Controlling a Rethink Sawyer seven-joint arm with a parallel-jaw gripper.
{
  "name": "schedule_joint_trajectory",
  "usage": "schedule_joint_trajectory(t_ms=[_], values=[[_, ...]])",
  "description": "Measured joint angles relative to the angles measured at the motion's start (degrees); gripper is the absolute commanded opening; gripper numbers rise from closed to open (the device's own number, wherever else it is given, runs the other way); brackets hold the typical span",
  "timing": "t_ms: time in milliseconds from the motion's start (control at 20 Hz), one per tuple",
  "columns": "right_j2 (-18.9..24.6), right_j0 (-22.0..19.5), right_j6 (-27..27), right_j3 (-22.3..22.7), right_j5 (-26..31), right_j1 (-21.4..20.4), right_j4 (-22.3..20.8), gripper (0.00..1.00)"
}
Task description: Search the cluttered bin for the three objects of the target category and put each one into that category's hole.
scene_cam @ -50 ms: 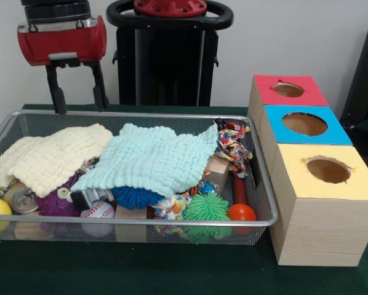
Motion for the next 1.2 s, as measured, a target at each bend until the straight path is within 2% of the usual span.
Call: schedule_joint_trajectory(t_ms=[750,1200], values=[[-2.3,0.4,0.0,0.0,-4.2,0.5,0.5,1.0],[-4.8,2.8,0.0,-0.4,-4.5,1.1,0.3,1.0]])
